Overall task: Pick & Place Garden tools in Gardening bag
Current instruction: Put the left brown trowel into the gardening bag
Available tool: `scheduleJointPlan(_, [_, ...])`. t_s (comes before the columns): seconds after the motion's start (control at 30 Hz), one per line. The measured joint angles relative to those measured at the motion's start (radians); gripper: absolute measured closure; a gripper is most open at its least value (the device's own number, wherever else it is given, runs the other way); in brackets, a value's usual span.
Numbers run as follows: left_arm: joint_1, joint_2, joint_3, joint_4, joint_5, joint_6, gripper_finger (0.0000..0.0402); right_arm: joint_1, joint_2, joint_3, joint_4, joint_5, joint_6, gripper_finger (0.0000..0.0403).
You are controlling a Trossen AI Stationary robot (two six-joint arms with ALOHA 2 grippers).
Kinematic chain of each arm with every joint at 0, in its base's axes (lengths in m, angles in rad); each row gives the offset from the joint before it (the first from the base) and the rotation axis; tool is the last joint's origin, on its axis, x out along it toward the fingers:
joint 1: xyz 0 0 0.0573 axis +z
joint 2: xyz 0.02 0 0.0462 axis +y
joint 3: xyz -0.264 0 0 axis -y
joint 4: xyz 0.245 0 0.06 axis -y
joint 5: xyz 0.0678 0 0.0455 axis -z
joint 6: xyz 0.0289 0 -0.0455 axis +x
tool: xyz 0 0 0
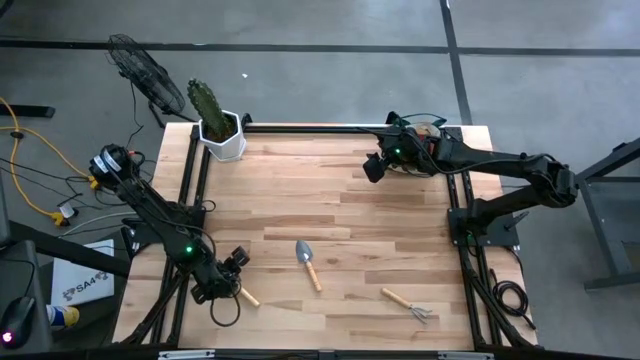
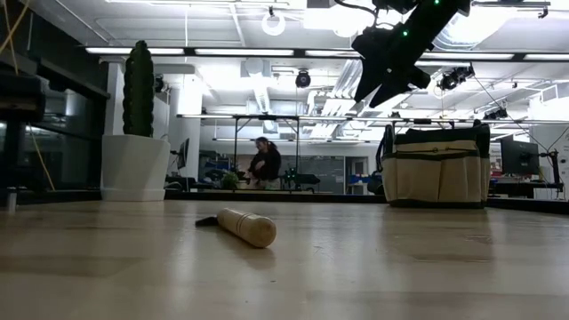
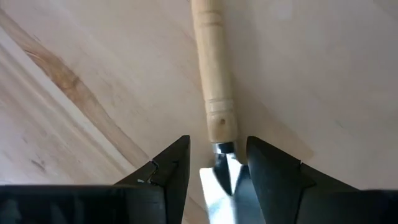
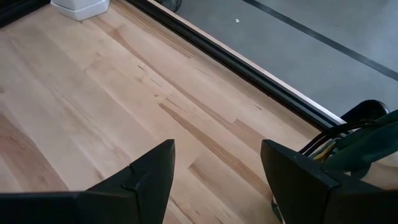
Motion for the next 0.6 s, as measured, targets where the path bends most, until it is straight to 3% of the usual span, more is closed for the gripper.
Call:
scheduleJointPlan(0.17, [0.000,0.000,0.000,0.001,0.006,-0.012,0.0249,0.000,0.000,0.000,0.000,0.000,0.000,0.0172])
scheduleJointPlan(0.4, [0.000,0.000,-0.076,0.171,0.012,-0.013,0.0249,0.000,0.000,0.000,0.000,0.000,0.000,0.0172])
scheduleJointPlan(0.6, [0.000,0.000,-0.082,0.178,0.001,-0.017,0.0252,0.000,0.000,0.000,0.000,0.000,0.000,0.0172])
